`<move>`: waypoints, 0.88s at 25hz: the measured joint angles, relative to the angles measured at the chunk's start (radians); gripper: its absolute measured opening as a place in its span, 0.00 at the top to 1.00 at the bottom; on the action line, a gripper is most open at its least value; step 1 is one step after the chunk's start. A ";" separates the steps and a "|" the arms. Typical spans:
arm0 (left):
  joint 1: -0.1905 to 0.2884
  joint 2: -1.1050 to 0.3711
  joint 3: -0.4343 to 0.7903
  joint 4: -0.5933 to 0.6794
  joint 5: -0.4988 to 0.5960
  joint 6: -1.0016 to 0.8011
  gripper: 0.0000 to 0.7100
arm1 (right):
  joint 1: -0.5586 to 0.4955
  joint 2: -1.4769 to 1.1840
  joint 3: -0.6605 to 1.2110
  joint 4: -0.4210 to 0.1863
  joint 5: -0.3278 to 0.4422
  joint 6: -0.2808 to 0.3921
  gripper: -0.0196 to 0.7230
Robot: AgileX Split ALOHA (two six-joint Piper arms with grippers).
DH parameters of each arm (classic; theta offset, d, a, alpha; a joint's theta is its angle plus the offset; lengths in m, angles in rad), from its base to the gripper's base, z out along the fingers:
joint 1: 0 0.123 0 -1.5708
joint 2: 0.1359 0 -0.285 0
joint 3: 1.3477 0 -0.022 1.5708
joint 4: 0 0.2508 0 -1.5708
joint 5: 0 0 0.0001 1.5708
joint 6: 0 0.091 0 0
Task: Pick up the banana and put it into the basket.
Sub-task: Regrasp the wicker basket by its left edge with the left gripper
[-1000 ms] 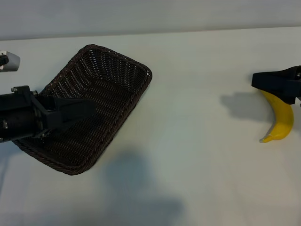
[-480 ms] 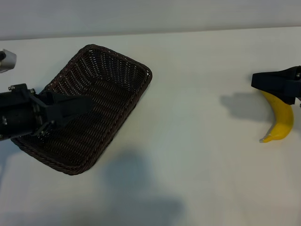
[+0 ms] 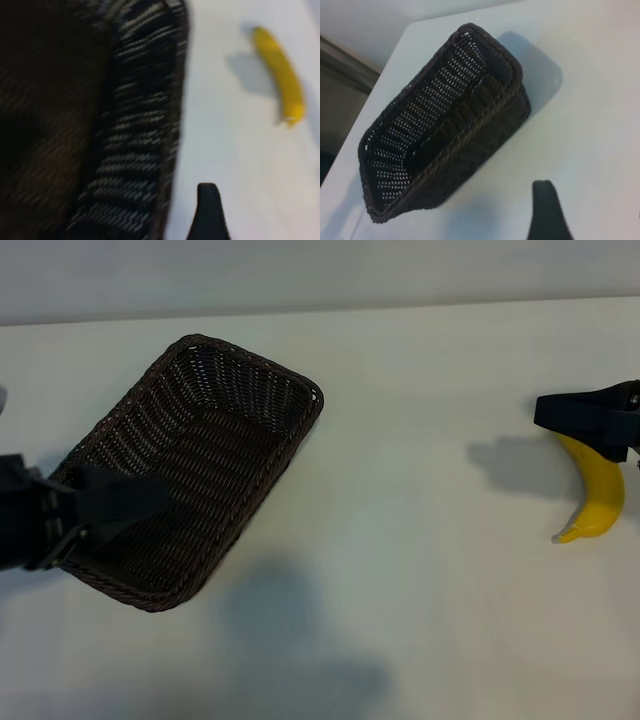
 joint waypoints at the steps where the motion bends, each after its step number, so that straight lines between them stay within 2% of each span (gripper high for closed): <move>1: 0.000 -0.020 0.000 0.061 -0.004 -0.077 0.21 | 0.000 0.000 0.000 0.000 0.000 0.000 0.37; 7: 0.000 -0.082 0.000 0.358 -0.006 -0.410 0.21 | 0.000 0.000 0.000 0.000 0.000 0.000 0.37; 10: 0.000 -0.082 0.001 0.452 -0.006 -0.524 0.21 | 0.000 0.000 0.000 0.000 0.000 0.000 0.37; 22: 0.000 -0.043 0.070 0.471 -0.077 -0.638 0.21 | 0.000 0.000 0.000 0.000 0.000 0.000 0.37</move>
